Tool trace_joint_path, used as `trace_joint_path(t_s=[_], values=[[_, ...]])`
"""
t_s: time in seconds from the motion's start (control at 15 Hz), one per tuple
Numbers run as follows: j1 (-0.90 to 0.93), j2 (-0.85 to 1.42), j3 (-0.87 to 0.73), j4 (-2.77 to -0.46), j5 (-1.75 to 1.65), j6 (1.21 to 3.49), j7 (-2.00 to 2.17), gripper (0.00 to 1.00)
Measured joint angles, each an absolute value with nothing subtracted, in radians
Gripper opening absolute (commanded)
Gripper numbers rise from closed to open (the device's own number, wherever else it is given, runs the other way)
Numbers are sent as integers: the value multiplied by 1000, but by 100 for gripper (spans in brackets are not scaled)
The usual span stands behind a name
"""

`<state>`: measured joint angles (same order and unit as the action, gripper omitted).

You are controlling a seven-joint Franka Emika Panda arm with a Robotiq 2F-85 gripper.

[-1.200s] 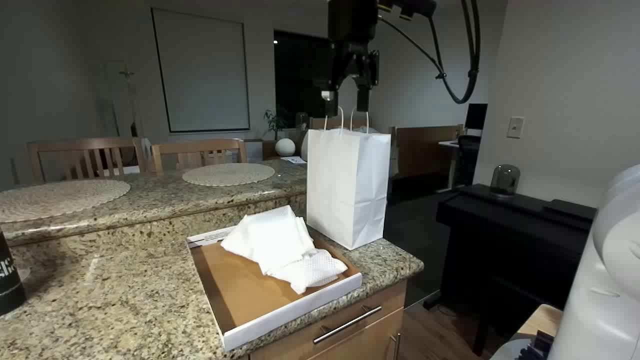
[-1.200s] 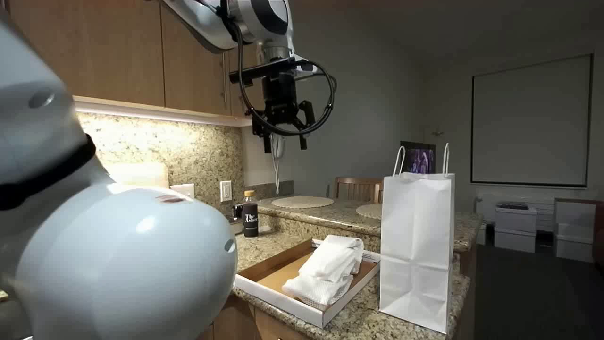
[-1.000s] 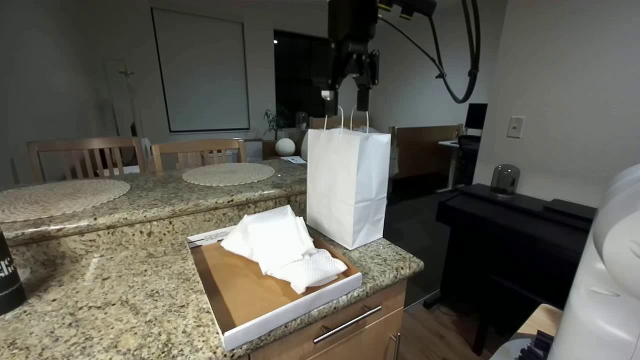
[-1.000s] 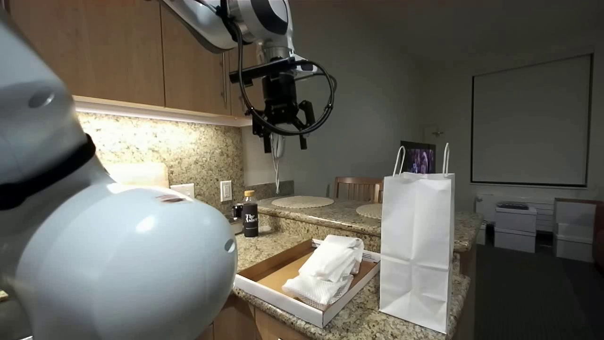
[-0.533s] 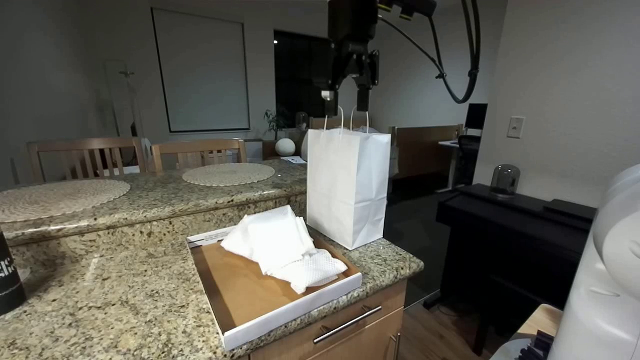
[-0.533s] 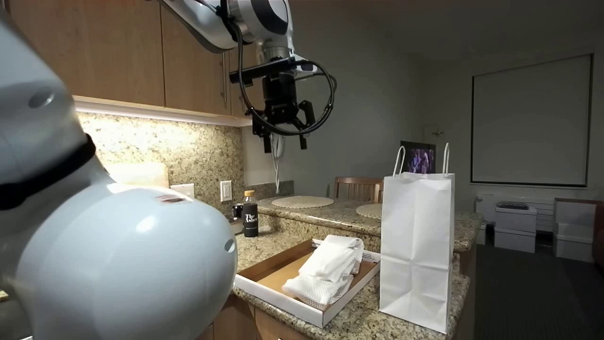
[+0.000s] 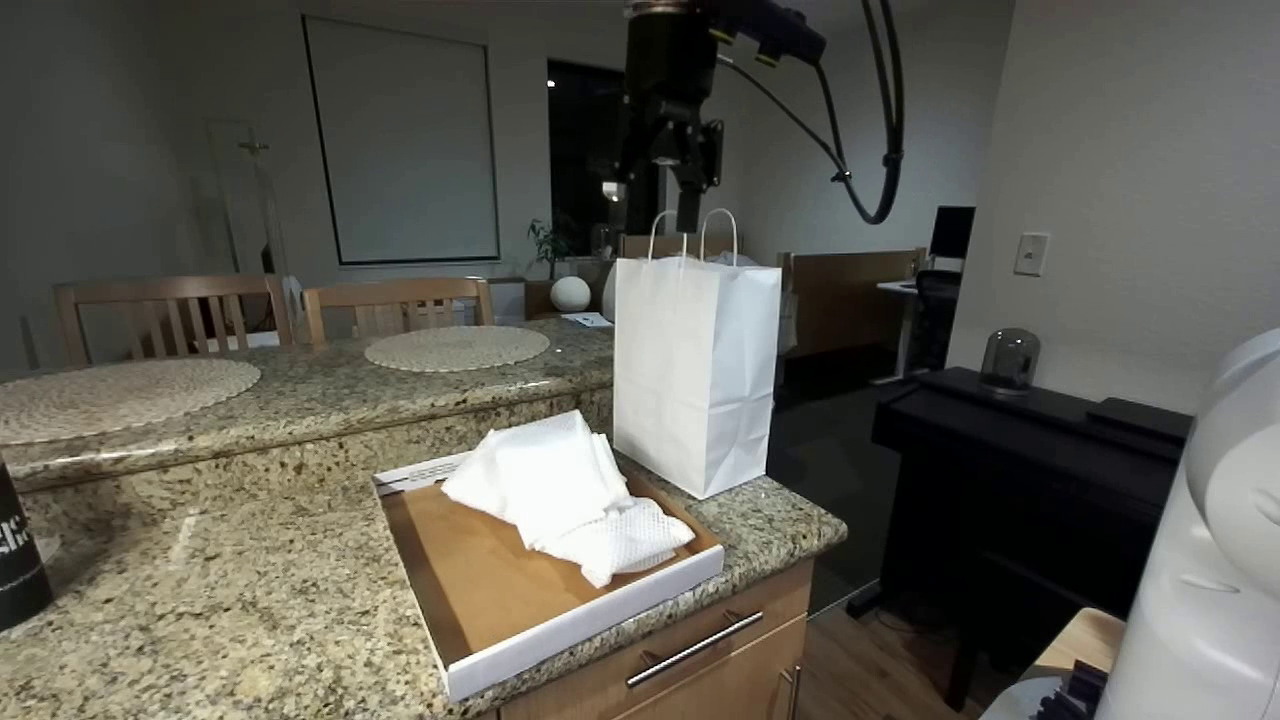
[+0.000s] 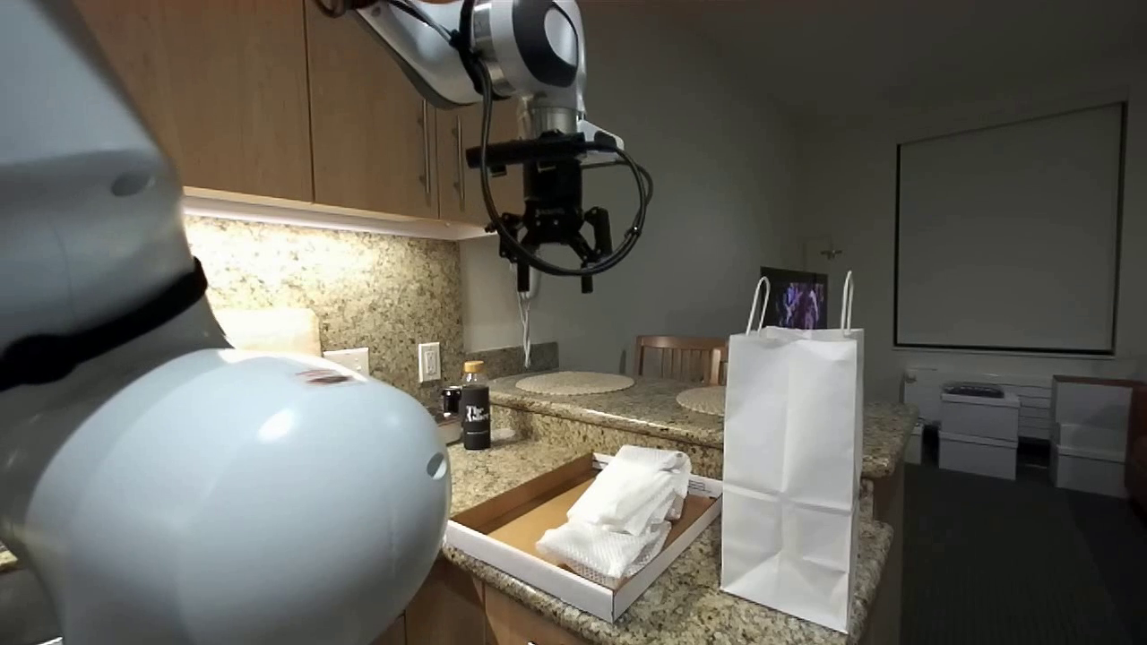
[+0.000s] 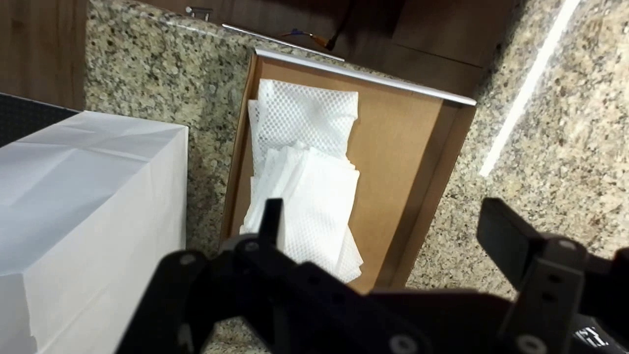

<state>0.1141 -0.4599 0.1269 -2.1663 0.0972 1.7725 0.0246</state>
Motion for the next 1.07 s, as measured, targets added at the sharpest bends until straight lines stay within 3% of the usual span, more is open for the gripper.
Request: trace_joint_path(t_s=[0.6, 1.07], values=[[110, -116, 103, -2101, 270, 2061, 124, 100], [111, -103, 104, -2095, 273, 2067, 127, 100]])
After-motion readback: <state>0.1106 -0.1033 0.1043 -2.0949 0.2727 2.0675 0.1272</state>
